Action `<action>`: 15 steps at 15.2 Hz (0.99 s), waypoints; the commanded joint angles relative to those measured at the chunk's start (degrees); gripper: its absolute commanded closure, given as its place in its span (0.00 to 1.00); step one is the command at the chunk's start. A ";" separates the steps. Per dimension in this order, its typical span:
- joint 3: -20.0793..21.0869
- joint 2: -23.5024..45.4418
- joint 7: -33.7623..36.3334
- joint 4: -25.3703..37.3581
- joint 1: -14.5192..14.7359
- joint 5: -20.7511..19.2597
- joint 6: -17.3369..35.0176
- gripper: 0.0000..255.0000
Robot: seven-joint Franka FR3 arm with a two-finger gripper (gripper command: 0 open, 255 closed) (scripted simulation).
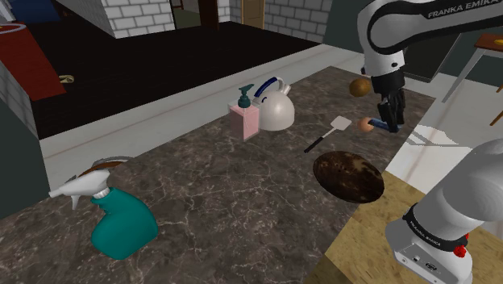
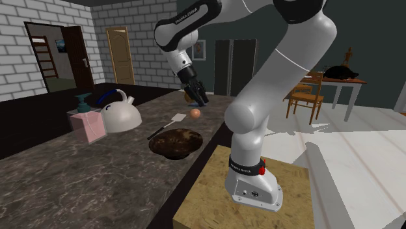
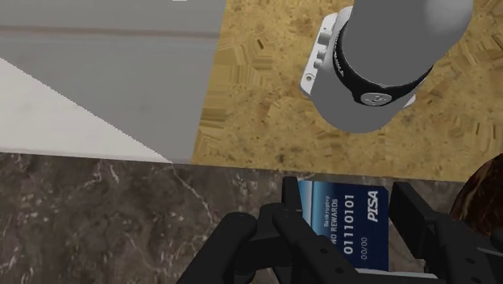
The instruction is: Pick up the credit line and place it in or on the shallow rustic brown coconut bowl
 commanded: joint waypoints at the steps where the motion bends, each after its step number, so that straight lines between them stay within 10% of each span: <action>1: 2.41 -1.43 2.90 -0.68 1.56 3.11 -1.13 1.00; 15: 16.96 -0.97 20.49 1.53 10.40 21.69 -2.38 1.00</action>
